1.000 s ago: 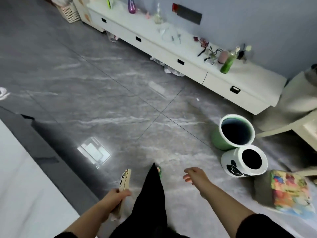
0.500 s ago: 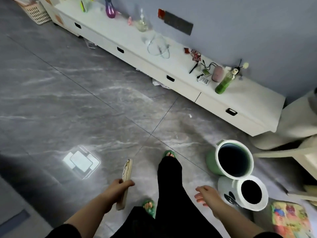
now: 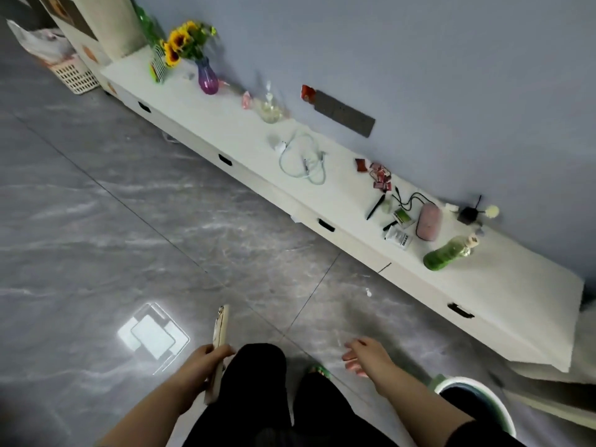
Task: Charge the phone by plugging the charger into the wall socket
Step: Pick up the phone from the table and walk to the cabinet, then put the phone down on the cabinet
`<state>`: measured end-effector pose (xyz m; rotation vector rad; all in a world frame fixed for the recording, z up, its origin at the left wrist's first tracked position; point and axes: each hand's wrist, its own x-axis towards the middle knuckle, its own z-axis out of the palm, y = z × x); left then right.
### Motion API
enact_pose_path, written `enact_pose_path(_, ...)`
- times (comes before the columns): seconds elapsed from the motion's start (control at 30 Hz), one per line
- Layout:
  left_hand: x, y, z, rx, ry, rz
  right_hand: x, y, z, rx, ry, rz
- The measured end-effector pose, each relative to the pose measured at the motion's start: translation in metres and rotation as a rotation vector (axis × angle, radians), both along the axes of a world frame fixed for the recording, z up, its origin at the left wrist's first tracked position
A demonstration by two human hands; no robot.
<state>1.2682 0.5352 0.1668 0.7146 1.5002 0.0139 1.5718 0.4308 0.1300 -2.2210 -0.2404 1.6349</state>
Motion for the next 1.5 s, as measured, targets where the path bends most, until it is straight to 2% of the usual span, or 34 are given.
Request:
enact_pose_path(0.17,-0.011,0.114,-0.015,-0.012,0.014,-0.003,-0.005,0.137,0.002,0.123,0.002,-0.012)
enact_pose_path(0.33,-0.004,0.229,-0.016,-0.031,0.049,-0.137,-0.014,0.221,-0.004,0.073,0.013,-0.141)
enact_pose_path(0.53,0.041,0.333,-0.02,-0.042,0.057,-0.326,-0.006,0.262,0.0,0.032,0.039,-0.349)
enact_pose_path(0.83,0.157,0.422,-0.043,-0.093,0.075,-0.516,0.069,0.274,-0.026,-0.115,0.102,-0.558)
enact_pose_path(0.93,0.199,0.443,-0.05,-0.08,0.087,-0.541,0.103,0.295,-0.036,-0.123,0.126,-0.538)
enact_pose_path(1.1,0.276,0.476,-0.069,-0.07,0.106,-0.594,0.161,0.355,-0.055,-0.082,0.05,-0.454)
enact_pose_path(1.37,0.383,0.504,-0.135,-0.028,0.09,-0.743,0.236,0.437,-0.114,-0.066,-0.095,-0.34)
enact_pose_path(1.5,0.427,0.5,-0.181,0.029,0.092,-0.77,0.248,0.444,-0.164,-0.169,-0.264,-0.109)
